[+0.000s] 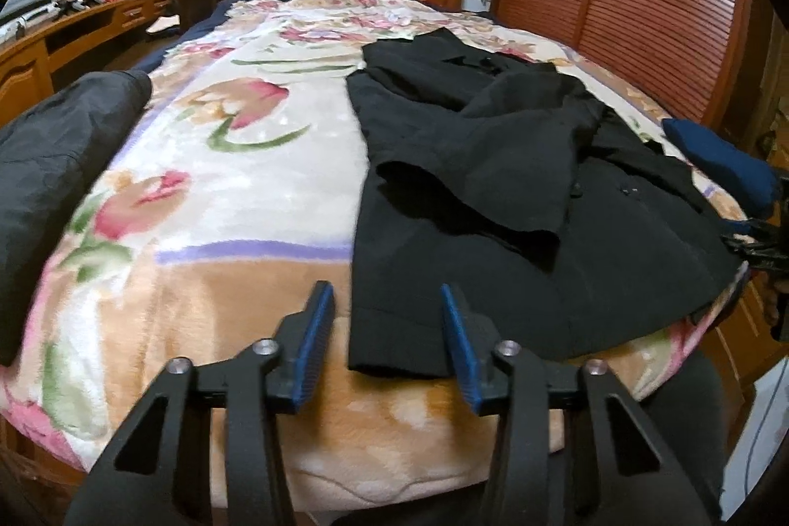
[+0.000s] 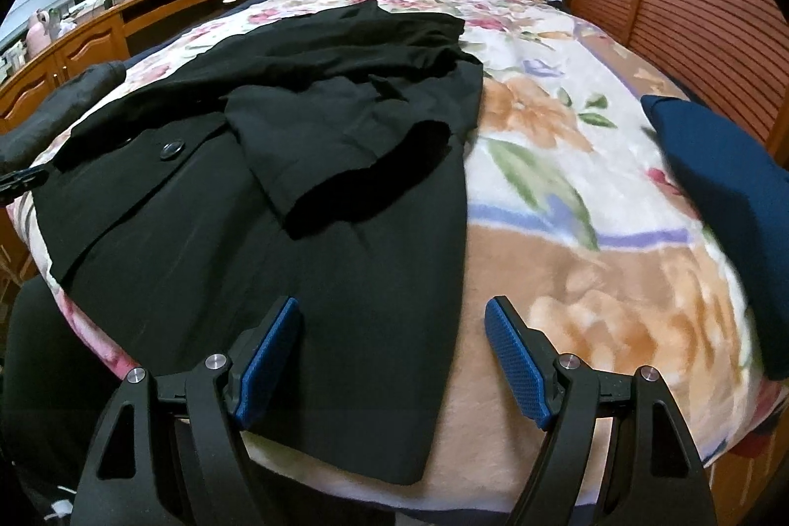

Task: Fold large clothes
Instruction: 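Move both tools to the coat hem and grasp it, then lift the hem with both tools and carry it toward the collar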

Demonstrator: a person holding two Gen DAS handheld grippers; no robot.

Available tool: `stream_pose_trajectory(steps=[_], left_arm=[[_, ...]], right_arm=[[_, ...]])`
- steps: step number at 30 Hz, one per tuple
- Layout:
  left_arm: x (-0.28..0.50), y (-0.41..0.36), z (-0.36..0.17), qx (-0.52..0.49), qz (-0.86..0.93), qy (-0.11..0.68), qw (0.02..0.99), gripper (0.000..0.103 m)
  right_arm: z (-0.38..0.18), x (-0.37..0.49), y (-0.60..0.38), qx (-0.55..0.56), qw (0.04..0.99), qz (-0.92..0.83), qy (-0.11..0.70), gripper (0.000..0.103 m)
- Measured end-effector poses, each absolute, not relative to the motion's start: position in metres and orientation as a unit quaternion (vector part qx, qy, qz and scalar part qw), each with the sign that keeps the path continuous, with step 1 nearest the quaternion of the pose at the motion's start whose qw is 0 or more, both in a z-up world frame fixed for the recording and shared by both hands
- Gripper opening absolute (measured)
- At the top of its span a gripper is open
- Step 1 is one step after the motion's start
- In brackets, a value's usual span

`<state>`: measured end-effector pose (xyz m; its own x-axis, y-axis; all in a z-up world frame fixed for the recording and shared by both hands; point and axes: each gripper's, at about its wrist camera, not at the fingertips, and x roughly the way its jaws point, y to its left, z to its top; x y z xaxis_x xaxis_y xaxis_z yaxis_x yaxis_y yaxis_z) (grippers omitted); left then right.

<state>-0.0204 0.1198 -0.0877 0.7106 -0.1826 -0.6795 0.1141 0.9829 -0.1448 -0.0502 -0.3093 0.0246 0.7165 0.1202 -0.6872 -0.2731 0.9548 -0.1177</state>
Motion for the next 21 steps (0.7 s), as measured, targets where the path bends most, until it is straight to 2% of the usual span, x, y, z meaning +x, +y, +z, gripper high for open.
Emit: stream_pose_trajectory(steps=[4, 6, 7, 8, 9, 11, 16, 21], left_arm=[[-0.024, 0.118, -0.089, -0.048, -0.085, 0.372, 0.923, 0.037], [-0.025, 0.118, -0.089, -0.051, -0.088, 0.373, 0.922, 0.029], [-0.026, 0.118, -0.088, -0.052, -0.088, 0.373, 0.922, 0.018], [-0.026, 0.119, -0.086, -0.054, -0.087, 0.373, 0.922, 0.01], [-0.027, 0.119, -0.083, -0.059, -0.085, 0.371, 0.923, 0.008], [-0.032, 0.116, -0.072, -0.054, -0.085, 0.356, 0.929, 0.007], [-0.05, 0.105, -0.035, -0.04, -0.094, 0.307, 0.946, 0.006], [-0.064, 0.101, 0.0, -0.028, -0.101, 0.267, 0.958, 0.006]], right_arm=[[0.021, -0.058, -0.309, -0.107, 0.915, 0.128, 0.366, 0.063], [0.021, -0.06, -0.31, -0.106, 0.915, 0.135, 0.366, 0.056], [0.021, -0.06, -0.31, -0.103, 0.914, 0.139, 0.366, 0.052], [0.021, -0.06, -0.311, -0.1, 0.915, 0.141, 0.365, 0.044], [0.021, -0.058, -0.311, -0.097, 0.916, 0.142, 0.364, 0.04], [0.023, -0.057, -0.311, -0.092, 0.918, 0.134, 0.361, 0.023], [0.039, -0.063, -0.307, -0.099, 0.932, 0.119, 0.326, 0.013], [0.065, -0.078, -0.31, -0.087, 0.947, 0.131, 0.279, 0.01]])
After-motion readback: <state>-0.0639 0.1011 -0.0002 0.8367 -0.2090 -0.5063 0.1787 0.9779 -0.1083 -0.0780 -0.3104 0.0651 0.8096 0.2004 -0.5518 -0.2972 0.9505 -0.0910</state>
